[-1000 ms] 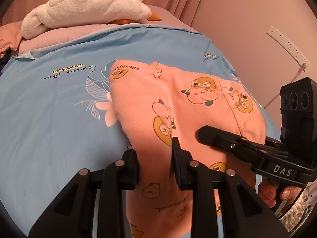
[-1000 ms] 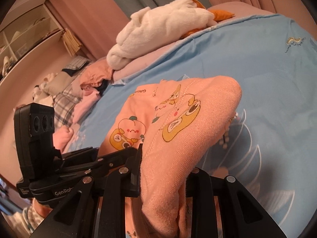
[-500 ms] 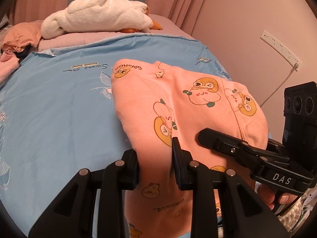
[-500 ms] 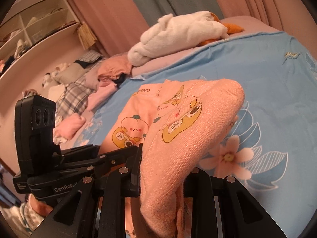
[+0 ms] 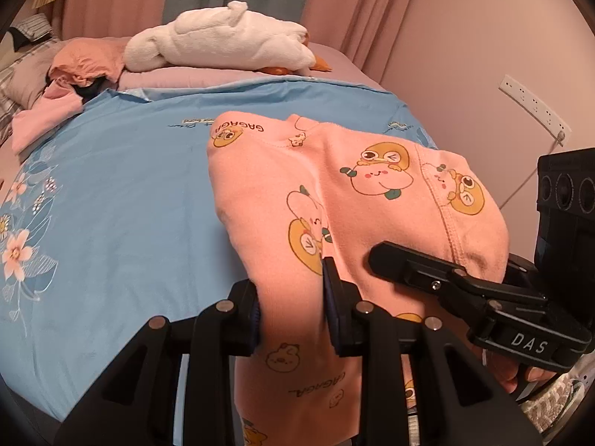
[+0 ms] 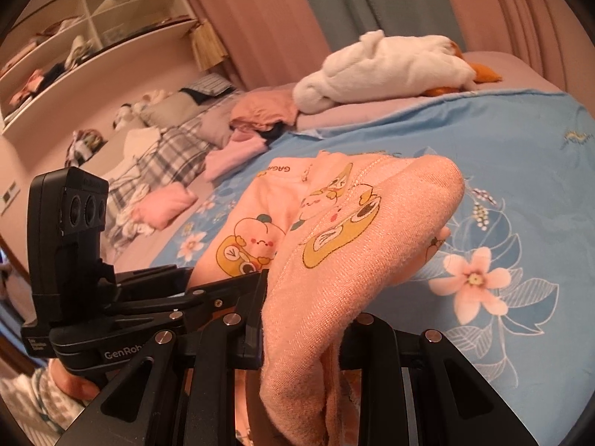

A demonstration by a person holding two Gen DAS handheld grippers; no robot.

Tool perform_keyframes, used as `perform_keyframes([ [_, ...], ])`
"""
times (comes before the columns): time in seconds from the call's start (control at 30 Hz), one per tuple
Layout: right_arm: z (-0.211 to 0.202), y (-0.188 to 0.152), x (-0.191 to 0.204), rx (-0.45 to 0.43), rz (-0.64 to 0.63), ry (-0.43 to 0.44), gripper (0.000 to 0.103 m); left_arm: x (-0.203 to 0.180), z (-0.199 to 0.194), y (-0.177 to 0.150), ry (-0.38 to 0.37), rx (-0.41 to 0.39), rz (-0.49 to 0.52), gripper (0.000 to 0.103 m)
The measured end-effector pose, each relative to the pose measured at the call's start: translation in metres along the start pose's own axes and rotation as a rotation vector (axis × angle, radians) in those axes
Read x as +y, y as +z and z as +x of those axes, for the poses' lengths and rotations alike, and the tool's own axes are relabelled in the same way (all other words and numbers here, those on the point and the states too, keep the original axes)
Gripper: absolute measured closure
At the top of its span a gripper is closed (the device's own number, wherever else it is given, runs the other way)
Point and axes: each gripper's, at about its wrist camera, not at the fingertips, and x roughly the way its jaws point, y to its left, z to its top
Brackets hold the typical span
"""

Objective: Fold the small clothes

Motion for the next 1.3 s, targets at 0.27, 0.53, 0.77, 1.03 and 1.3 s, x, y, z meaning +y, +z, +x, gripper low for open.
perform_keyframes([
  [0.27,0.006,0.000,0.012,0.021,-0.048,0.010,0.076,0.008,-0.008,-0.008,0.014,-0.004,-0.028,0.076],
  [0.53,0.002,-0.001,0.021,0.011,-0.065,0.018,0.076,0.009,-0.018,-0.008,0.015,-0.026,-0.032,0.076],
  [0.77,0.001,0.000,0.028,0.008,-0.077,0.023,0.076,0.016,-0.026,-0.010,0.016,-0.041,-0.036,0.076],
  [1.03,0.005,0.003,0.038,0.003,-0.104,0.031,0.076,0.028,-0.038,-0.012,0.021,-0.066,-0.050,0.076],
  [1.3,0.009,0.009,0.051,0.005,-0.141,0.024,0.076,0.038,-0.045,-0.010,0.014,-0.085,-0.068,0.075],
])
